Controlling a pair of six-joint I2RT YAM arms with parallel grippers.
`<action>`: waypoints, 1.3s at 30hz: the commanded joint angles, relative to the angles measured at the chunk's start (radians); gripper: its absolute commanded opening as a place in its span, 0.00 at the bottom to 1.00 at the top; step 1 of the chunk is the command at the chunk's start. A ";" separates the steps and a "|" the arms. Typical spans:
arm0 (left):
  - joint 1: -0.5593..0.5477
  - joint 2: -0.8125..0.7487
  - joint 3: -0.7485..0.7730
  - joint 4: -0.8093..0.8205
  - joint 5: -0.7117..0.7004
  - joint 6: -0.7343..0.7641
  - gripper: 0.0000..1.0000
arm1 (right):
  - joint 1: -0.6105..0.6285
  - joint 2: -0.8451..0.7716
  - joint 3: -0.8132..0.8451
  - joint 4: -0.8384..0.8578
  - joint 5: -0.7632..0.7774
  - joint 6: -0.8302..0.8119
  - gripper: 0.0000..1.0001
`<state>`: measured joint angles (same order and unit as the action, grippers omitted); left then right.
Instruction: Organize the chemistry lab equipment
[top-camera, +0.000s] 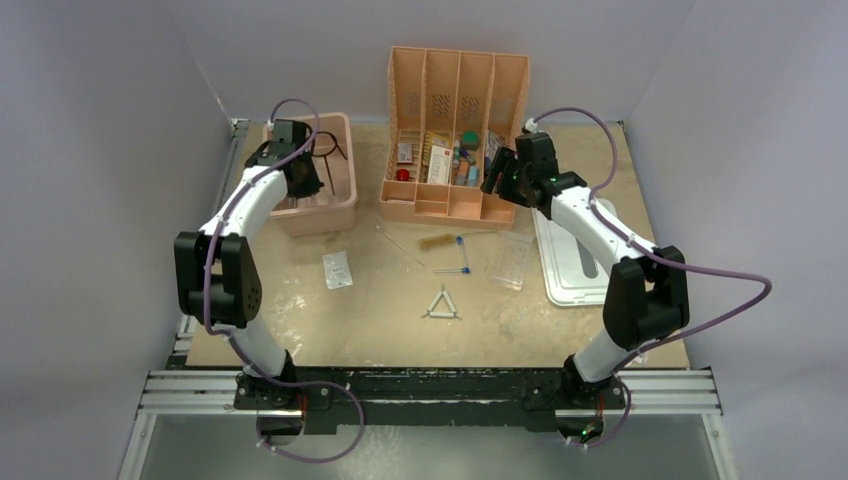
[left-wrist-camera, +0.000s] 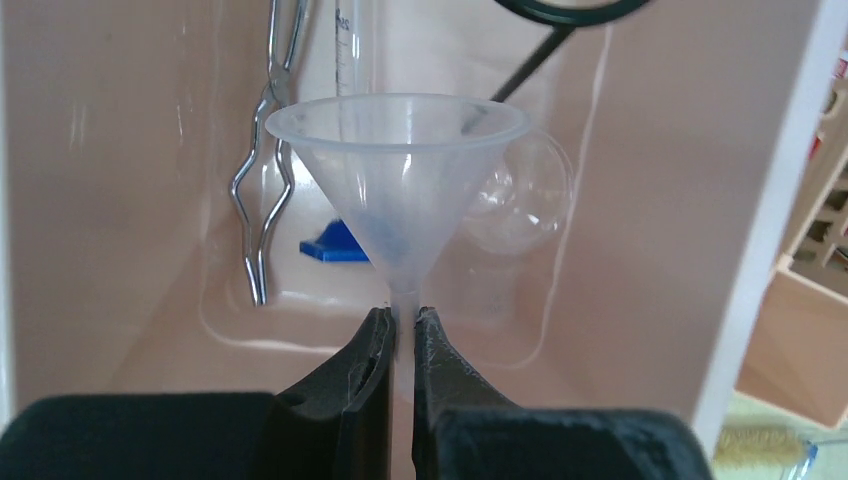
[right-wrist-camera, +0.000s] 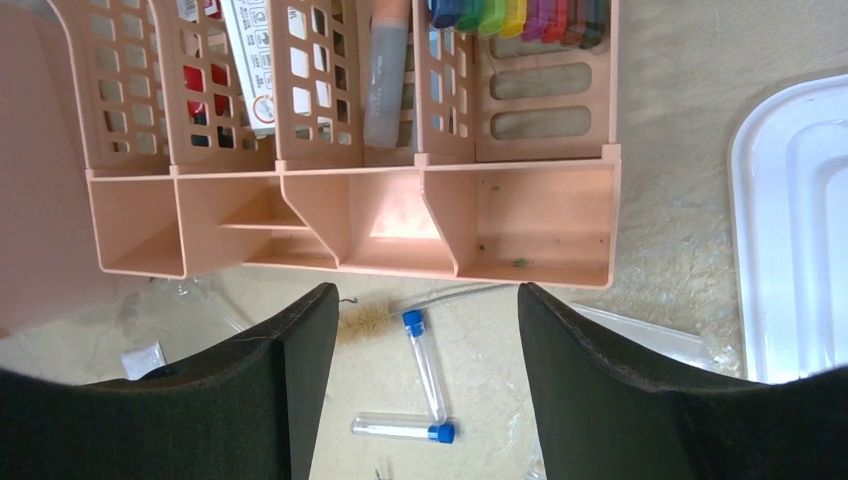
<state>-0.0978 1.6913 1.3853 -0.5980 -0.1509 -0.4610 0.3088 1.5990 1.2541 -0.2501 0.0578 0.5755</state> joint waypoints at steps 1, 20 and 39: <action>0.016 0.090 0.104 -0.001 0.035 0.003 0.00 | 0.007 0.023 0.068 -0.022 0.003 0.013 0.68; 0.033 0.265 0.253 -0.169 0.062 0.083 0.16 | 0.006 0.058 0.092 -0.006 0.018 -0.001 0.68; -0.089 -0.002 0.326 -0.176 -0.054 -0.031 0.46 | 0.006 -0.009 0.032 0.023 0.012 -0.038 0.68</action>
<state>-0.1062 1.8233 1.6650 -0.7841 -0.1173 -0.4316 0.3088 1.6573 1.3006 -0.2607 0.0608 0.5560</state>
